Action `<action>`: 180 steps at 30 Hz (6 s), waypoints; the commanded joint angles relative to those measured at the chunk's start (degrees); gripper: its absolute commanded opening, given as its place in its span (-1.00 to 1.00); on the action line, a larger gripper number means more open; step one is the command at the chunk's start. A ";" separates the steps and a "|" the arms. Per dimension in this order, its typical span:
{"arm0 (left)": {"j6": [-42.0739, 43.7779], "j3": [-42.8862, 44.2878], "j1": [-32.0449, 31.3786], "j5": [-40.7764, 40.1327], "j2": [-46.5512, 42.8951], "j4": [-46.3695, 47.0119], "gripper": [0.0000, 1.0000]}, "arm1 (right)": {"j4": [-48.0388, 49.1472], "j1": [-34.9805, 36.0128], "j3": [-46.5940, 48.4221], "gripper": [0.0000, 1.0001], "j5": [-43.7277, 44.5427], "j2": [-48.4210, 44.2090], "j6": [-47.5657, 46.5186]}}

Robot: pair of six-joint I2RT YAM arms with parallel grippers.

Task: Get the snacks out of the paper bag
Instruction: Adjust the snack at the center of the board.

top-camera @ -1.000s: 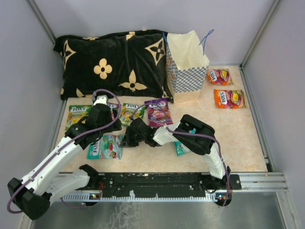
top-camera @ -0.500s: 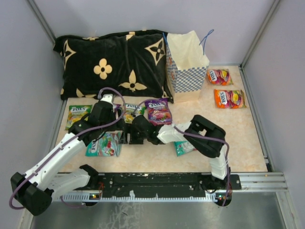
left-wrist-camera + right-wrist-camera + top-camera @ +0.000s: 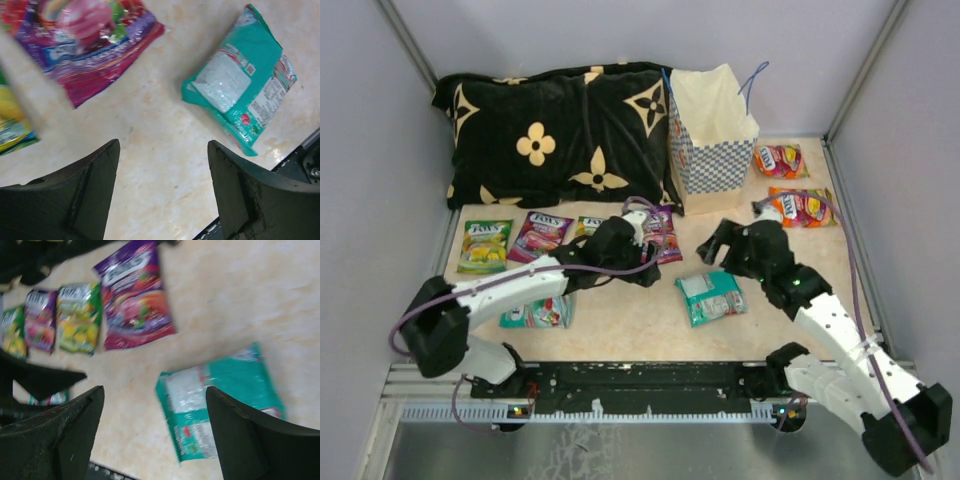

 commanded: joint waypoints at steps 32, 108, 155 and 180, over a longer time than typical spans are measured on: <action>-11.23 6.47 -1.38 14.43 27.74 17.90 -0.06 | 12.45 -25.91 -4.00 -0.05 -12.06 27.69 -13.24; 30.14 -11.21 1.95 12.36 -18.98 11.65 -1.00 | 37.86 -16.53 -9.57 0.98 -44.67 6.23 -14.00; 20.50 -9.60 2.21 -18.31 -37.86 1.09 0.99 | 21.72 27.94 1.93 -0.67 0.56 19.16 -37.99; 4.45 8.24 25.75 4.34 -24.98 -20.24 0.98 | 16.04 53.29 16.35 0.98 25.87 40.32 -44.10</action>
